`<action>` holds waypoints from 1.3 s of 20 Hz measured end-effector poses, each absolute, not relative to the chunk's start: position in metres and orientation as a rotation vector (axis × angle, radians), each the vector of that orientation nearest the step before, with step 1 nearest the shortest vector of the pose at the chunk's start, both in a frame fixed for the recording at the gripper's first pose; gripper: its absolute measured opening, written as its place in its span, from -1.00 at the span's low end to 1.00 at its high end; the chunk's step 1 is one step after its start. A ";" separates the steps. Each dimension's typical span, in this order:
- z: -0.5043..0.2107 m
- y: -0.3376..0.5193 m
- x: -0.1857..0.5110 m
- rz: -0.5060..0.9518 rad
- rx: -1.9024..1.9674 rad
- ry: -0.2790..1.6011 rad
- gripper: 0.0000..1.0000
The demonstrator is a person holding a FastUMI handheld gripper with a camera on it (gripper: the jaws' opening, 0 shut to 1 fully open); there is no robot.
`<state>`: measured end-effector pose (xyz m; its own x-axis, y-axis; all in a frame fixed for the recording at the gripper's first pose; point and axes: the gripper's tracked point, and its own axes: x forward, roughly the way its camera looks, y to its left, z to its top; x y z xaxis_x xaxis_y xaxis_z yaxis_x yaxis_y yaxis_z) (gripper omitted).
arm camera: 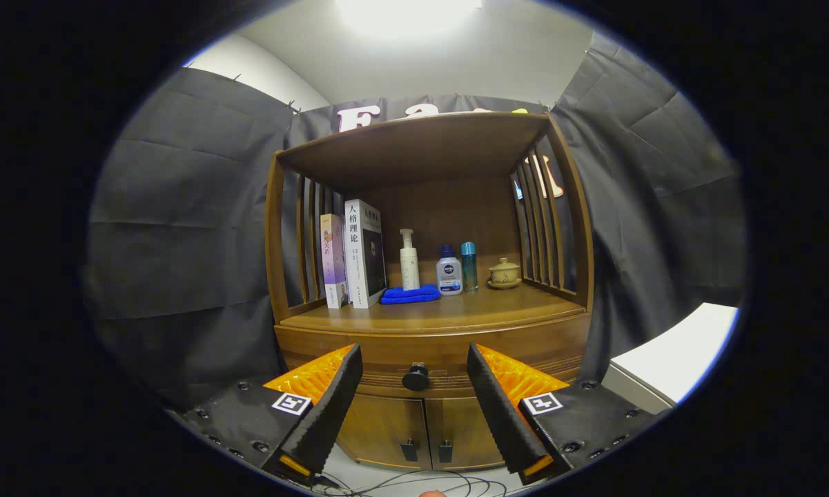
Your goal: Pull open the drawer, take out the items inside it, and place them on the countertop above the cabinet.
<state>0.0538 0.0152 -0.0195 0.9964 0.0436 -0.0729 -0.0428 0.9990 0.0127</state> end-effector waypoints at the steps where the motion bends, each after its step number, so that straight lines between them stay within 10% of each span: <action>1: -0.021 0.016 0.063 0.042 0.012 0.082 0.91; 19: -0.142 0.019 0.173 -0.025 -0.046 0.351 0.91; 26: -0.151 0.022 0.180 -0.030 -0.096 0.366 0.19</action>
<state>0.1797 0.0222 -0.1514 0.9334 -0.0466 -0.3557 0.0119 0.9950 -0.0992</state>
